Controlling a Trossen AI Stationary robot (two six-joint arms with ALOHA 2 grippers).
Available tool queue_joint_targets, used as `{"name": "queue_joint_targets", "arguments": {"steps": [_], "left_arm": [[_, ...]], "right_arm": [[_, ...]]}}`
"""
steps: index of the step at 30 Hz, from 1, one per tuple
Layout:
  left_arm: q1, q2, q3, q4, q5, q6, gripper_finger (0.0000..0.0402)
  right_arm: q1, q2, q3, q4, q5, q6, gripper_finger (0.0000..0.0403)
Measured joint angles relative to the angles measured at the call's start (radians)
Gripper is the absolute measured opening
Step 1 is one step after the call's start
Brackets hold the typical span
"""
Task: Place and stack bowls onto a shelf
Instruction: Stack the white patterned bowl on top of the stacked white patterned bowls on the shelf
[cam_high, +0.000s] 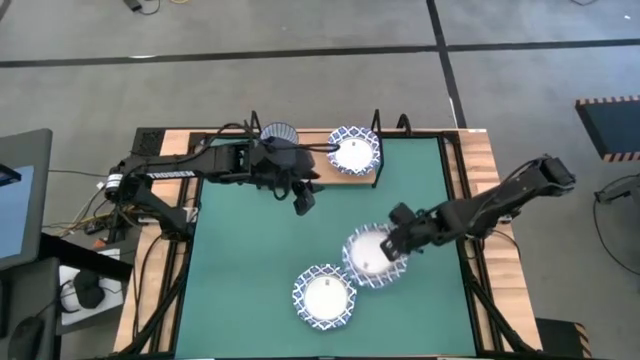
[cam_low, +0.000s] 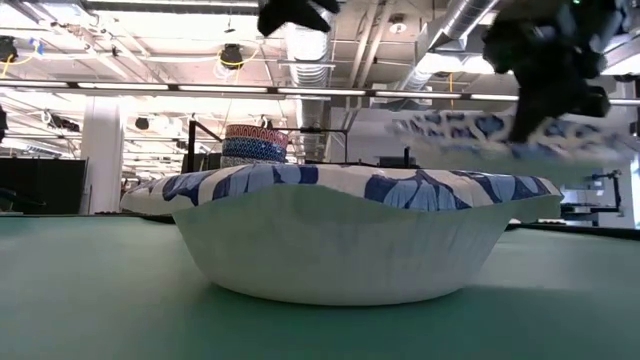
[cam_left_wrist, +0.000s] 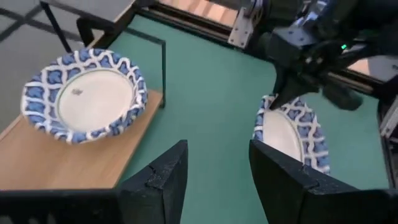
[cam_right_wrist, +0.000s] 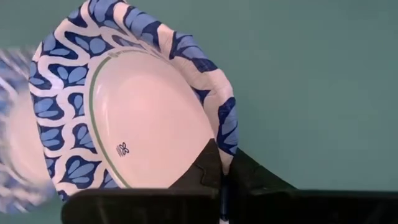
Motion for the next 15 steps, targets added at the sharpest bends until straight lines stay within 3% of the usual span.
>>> {"name": "queue_joint_targets", "arguments": {"steps": [4,8,15], "left_arm": [[-0.004,0.044,-0.002,0.041,0.000,-0.017,0.0155],[-0.007,0.078,-0.002,0.080,0.003,-0.053,0.0155],[-0.011,0.107,-0.002,0.150,0.003,-0.081,0.0155]], "right_arm": [[-0.059,-0.057,0.000,0.045,0.045,-0.032,0.0037],[-0.106,-0.103,0.001,0.079,0.108,-0.086,0.0025],[-0.186,-0.129,0.002,0.232,0.201,-0.267,0.0026]]}}
